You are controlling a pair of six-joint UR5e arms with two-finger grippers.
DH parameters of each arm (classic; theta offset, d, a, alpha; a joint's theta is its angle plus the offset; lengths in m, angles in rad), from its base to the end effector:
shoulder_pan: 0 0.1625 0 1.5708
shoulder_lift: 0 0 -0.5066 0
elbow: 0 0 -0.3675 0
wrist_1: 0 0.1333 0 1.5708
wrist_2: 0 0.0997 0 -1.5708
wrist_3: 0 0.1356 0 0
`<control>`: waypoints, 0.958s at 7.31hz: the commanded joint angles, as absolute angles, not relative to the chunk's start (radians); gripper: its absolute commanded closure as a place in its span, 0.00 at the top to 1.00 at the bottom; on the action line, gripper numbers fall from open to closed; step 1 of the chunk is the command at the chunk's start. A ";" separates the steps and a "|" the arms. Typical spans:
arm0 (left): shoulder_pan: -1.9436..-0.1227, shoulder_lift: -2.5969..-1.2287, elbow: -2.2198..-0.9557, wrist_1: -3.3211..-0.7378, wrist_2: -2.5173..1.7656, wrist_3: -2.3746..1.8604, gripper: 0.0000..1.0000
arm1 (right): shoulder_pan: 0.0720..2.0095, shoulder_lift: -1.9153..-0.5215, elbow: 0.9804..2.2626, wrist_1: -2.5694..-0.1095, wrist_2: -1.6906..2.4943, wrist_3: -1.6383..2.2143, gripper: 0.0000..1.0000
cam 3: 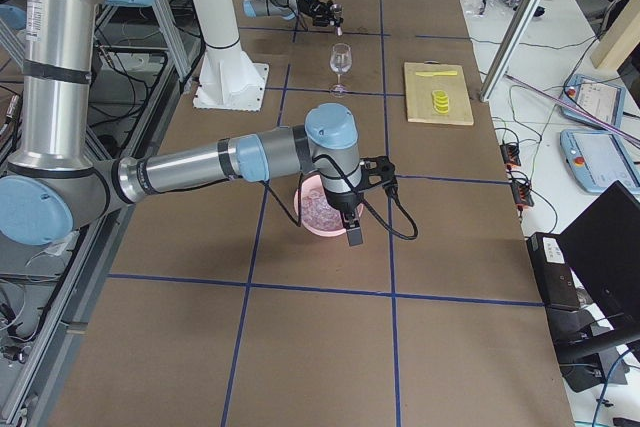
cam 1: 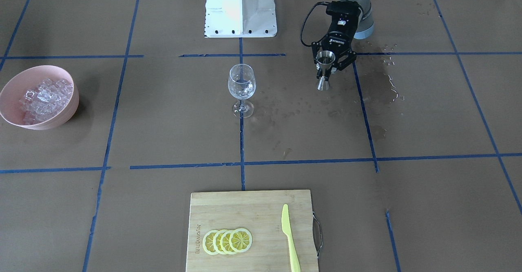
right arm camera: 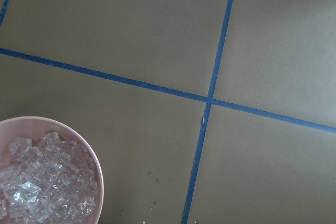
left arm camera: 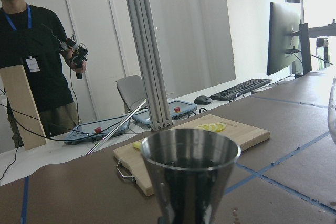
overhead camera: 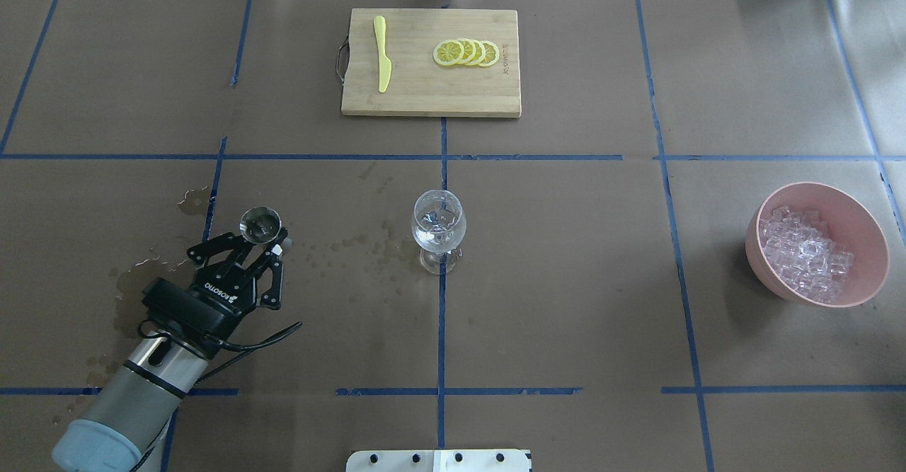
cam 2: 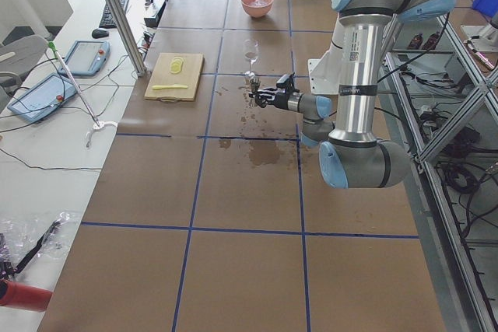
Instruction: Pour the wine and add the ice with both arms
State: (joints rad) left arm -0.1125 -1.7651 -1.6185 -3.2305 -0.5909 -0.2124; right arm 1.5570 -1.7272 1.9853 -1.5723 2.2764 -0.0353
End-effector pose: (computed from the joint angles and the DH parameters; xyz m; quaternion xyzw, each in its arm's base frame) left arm 0.4629 -0.2998 0.4527 0.6846 0.3491 -0.0120 0.6398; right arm 0.0399 -0.3996 0.6437 0.1237 -0.3414 -0.0670 0.9293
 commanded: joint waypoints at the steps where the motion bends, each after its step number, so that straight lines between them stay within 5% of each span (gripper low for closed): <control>1: -0.114 -1.832 -1.649 -3.079 -0.584 -0.206 0.00 | 1.557 -1.727 1.986 -1.572 2.276 -0.035 1.00; 7: -0.113 -1.980 -1.736 -2.646 -0.586 -0.166 0.00 | 1.557 -1.730 1.985 -1.572 2.276 -0.035 1.00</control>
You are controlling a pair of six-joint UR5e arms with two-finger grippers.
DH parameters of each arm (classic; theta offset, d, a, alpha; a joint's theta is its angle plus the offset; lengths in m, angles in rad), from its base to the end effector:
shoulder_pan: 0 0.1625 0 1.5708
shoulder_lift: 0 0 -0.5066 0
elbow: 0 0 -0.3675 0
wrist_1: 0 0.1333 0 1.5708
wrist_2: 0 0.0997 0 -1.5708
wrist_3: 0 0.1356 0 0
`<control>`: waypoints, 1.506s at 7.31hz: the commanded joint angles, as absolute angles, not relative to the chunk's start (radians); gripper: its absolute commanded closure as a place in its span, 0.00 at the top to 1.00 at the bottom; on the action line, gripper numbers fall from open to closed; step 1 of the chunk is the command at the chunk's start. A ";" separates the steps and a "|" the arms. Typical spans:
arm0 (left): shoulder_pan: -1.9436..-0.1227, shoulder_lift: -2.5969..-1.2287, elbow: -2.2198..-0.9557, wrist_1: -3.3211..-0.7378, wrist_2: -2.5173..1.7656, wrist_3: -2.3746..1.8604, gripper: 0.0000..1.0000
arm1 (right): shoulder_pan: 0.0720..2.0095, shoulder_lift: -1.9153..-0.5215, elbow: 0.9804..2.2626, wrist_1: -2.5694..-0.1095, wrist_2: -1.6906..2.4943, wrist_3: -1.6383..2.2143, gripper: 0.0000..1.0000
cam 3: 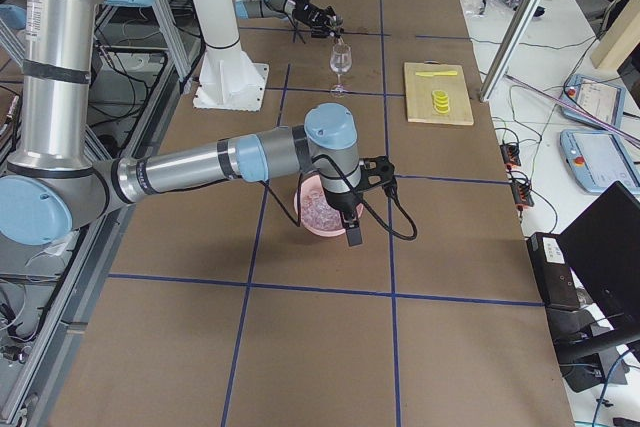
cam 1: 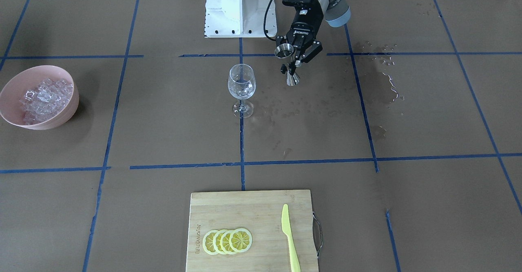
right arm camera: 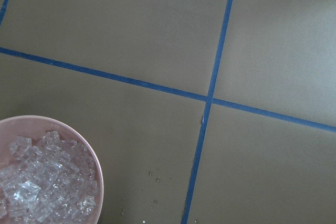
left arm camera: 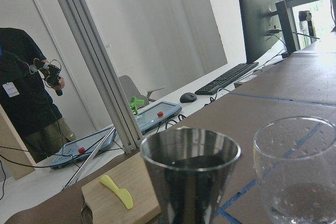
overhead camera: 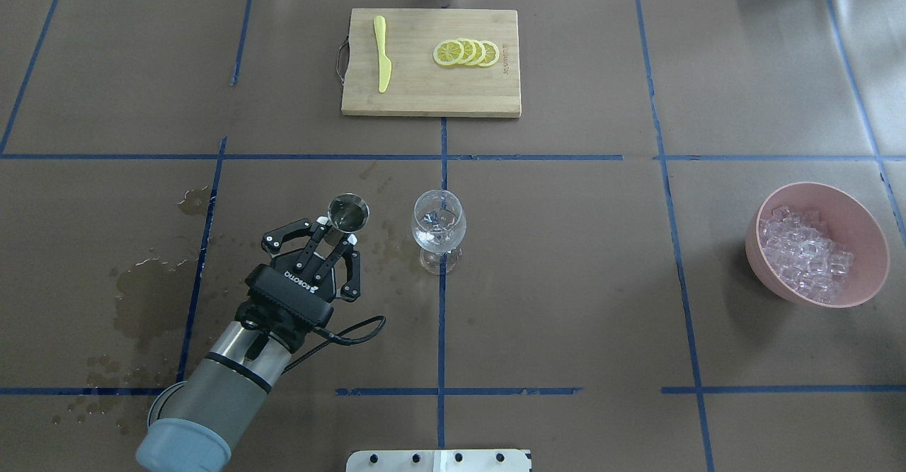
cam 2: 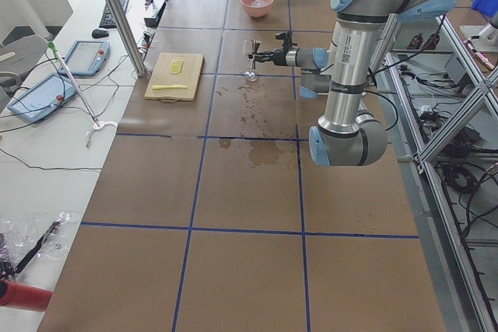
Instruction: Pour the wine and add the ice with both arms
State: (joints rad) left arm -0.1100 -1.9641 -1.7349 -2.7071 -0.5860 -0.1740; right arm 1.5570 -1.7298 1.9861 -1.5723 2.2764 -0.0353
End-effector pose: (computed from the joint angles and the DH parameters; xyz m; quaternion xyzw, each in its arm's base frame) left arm 0.5378 -0.3072 0.3279 0.6800 0.2673 0.0668 0.6794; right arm 0.0399 -0.3984 0.6443 0.1229 -0.3414 -0.0667 0.9294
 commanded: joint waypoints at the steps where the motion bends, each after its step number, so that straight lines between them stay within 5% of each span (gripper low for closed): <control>1: -0.129 -1.993 -1.736 -2.640 -0.586 -0.105 0.00 | 1.559 -1.730 1.983 -1.572 2.276 -0.035 1.00; 11: -0.166 -2.051 -1.730 -2.526 -0.556 0.282 0.00 | 1.557 -1.743 1.979 -1.572 2.276 -0.035 1.00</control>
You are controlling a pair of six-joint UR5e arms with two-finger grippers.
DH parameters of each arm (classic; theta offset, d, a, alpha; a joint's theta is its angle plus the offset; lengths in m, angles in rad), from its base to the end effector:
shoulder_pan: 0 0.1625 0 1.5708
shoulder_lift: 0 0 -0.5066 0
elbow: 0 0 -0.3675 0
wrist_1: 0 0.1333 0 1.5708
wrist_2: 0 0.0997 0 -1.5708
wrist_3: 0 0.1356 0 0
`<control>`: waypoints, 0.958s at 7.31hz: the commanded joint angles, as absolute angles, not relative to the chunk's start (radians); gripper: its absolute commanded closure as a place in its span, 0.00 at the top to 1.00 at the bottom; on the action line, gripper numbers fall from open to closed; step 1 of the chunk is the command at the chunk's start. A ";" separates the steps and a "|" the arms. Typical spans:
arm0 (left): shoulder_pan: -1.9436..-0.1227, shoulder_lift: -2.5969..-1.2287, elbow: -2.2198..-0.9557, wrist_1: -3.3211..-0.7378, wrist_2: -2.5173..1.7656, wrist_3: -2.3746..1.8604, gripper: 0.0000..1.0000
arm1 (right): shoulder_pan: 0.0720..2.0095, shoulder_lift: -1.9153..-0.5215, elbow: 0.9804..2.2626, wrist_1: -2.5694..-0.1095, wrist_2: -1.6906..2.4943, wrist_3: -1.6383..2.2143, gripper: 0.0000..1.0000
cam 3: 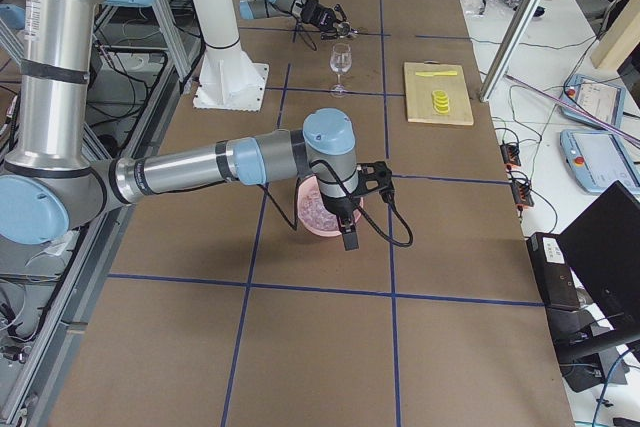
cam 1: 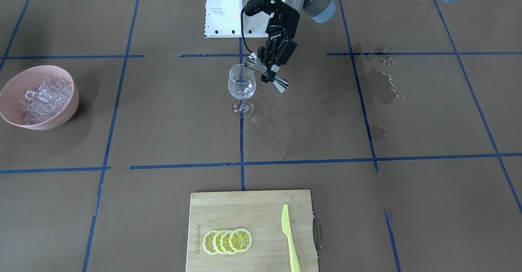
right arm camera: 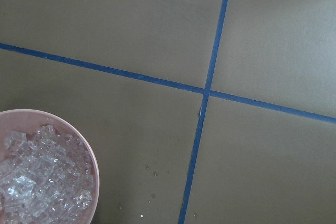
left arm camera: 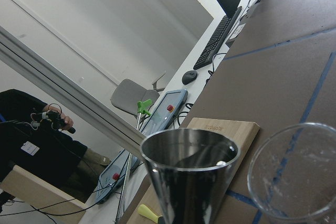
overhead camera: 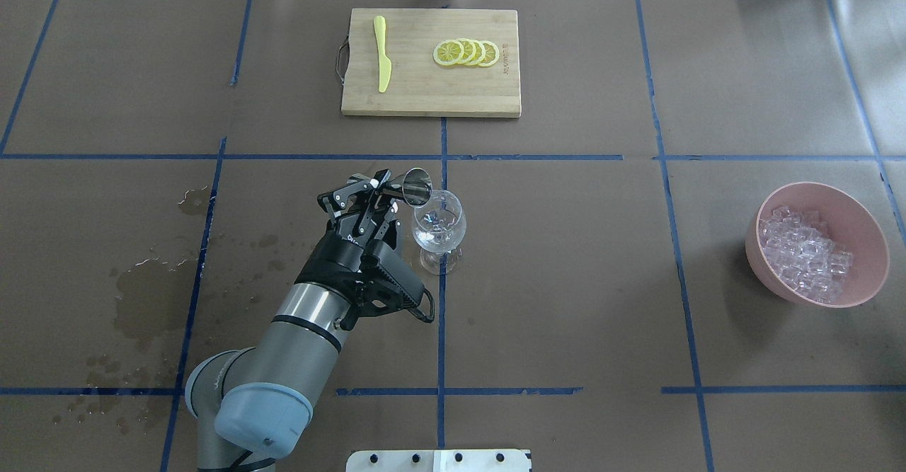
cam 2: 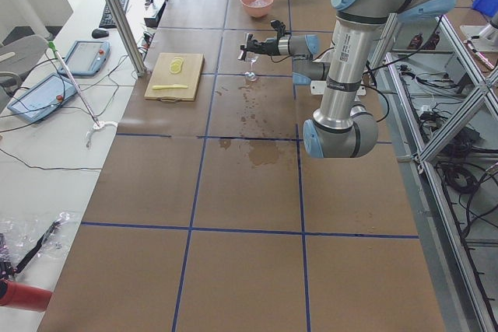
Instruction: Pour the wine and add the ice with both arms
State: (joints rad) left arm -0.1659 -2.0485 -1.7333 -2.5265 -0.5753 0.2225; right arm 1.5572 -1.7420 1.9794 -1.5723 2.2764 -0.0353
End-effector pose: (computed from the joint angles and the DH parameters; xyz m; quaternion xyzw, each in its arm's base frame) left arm 0.5499 -0.3426 0.2913 0.7081 0.0738 0.2111 0.6698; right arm 0.0400 -0.3925 0.6523 0.1141 -0.3419 -0.0634 0.9306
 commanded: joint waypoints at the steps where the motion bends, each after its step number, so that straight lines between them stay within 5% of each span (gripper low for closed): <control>1: -0.166 -2.051 -1.729 -2.525 -0.529 0.338 0.00 | 1.559 -1.743 1.979 -1.572 2.276 -0.035 1.00; 7: -0.164 -2.066 -1.715 -2.526 -0.446 0.576 0.00 | 1.557 -1.743 1.970 -1.572 2.287 -0.034 1.00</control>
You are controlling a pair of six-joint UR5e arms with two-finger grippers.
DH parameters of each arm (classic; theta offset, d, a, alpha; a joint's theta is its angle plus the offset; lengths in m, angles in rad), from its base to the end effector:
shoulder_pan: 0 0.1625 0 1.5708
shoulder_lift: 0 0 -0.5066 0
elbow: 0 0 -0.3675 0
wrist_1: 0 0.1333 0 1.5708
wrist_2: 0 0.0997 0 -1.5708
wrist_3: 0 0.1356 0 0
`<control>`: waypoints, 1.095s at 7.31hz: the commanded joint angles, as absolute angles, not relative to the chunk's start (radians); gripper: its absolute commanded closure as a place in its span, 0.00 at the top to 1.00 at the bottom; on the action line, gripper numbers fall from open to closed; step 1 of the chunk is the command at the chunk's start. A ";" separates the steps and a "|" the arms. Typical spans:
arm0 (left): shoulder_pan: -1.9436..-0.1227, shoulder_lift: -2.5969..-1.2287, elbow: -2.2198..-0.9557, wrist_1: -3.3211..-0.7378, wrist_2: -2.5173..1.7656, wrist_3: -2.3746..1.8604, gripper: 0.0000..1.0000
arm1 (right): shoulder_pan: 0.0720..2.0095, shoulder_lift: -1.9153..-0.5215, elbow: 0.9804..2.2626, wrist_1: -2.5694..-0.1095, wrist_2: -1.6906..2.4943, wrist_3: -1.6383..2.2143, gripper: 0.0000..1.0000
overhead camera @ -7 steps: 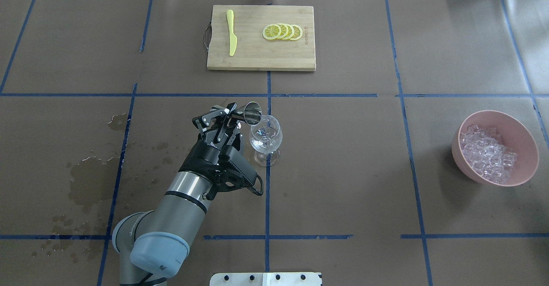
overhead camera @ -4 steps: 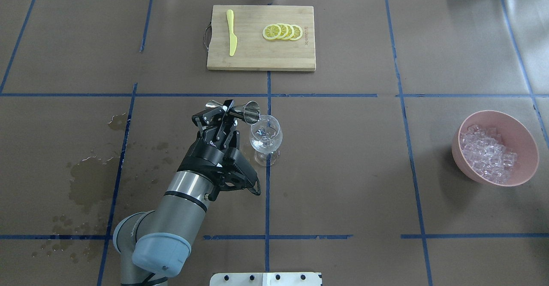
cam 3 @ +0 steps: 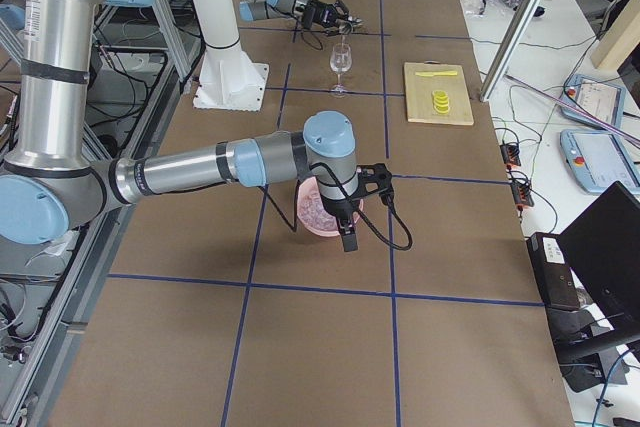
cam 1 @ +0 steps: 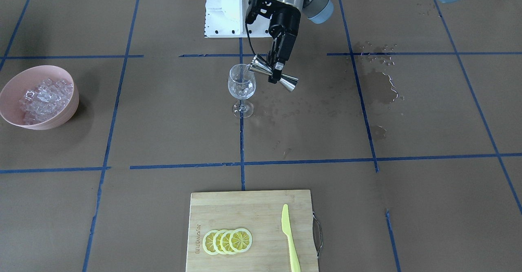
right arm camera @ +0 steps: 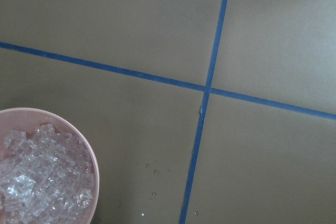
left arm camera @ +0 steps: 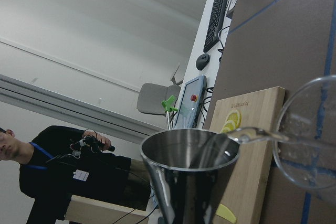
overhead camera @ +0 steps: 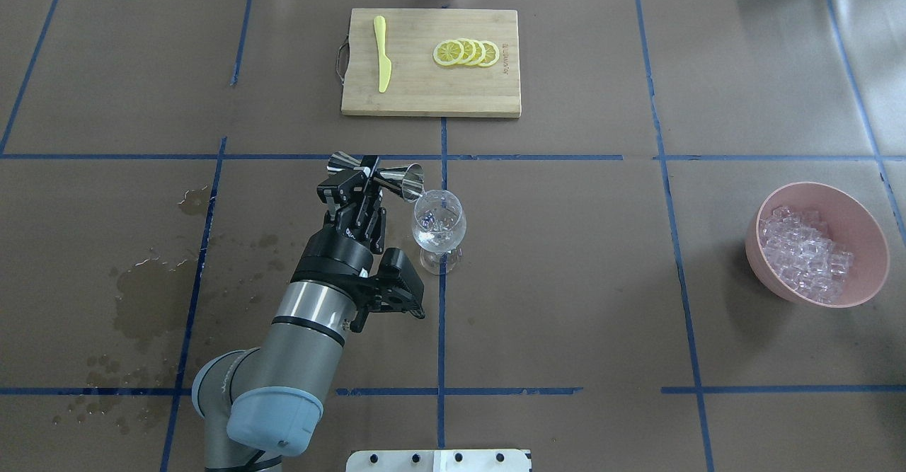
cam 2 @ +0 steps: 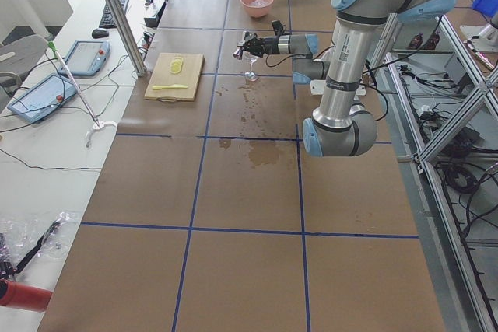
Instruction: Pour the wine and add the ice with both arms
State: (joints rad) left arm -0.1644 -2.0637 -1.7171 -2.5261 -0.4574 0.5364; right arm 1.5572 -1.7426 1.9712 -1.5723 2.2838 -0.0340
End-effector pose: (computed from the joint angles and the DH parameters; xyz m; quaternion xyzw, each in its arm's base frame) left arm 0.5425 -0.3484 0.2885 0.7064 -0.0788 0.2765 0.6468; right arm 0.0393 -0.3921 0.6558 0.1097 -0.3456 -0.0617 0.9299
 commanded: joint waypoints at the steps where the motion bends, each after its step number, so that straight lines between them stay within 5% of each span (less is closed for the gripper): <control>1: -0.163 -2.075 -1.715 -2.526 -0.445 0.639 0.00 | 1.557 -1.744 1.968 -1.572 2.287 -0.034 1.00; 8: -0.160 -2.097 -1.697 -2.526 -0.431 0.859 0.00 | 1.559 -1.772 1.973 -1.572 2.306 -0.034 1.00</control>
